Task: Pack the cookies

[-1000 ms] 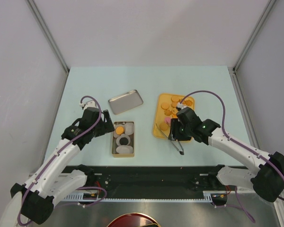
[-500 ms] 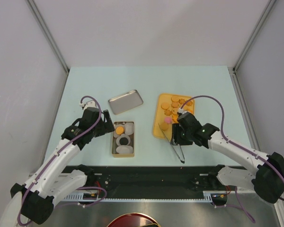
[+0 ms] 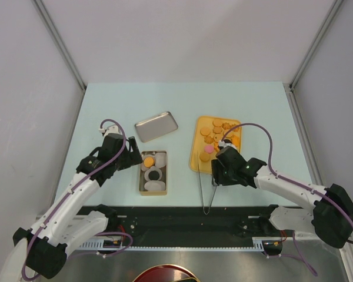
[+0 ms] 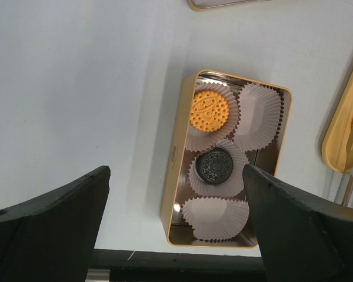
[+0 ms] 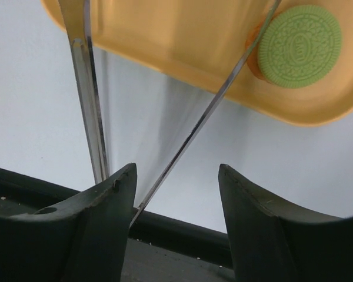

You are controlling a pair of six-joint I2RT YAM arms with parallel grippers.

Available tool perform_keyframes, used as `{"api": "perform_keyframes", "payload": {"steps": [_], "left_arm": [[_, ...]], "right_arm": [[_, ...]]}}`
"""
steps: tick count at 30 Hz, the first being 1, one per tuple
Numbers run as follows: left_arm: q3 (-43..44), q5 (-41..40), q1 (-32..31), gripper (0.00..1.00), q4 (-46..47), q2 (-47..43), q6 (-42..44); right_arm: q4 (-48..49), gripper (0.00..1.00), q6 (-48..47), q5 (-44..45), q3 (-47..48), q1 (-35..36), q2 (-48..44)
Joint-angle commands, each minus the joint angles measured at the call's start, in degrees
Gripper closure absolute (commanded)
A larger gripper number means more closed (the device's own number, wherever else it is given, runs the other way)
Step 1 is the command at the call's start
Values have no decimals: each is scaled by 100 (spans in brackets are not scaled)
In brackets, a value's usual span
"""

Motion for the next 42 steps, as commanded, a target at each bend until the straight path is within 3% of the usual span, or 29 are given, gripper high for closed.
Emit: {"api": "perform_keyframes", "payload": {"steps": [1,7,13,20,31,35,42], "left_arm": [[-48,62,26,0,124,-108,-11],[-65,88,26,0,150,-64,-11],[-83,114,26,0,176,-117,6],[-92,176,-18,0,194,-126,42],[-92,123,-97,0,159,-214,33],[-100,106,-106,0,150,-231,24],[-92,88,-106,0,159,-187,24]], "right_arm": [[22,33,49,338,230,296,-65],[-224,13,418,794,529,1042,260],[13,2,1235,1321,599,1693,752],[259,0,1929,1972,652,2212,1516],[864,0,2554,2439,432,2248,2299],[1163,10,2607,2184,222,2257,2396],[1306,44,2809,2025,-279,2353,1949]]}}
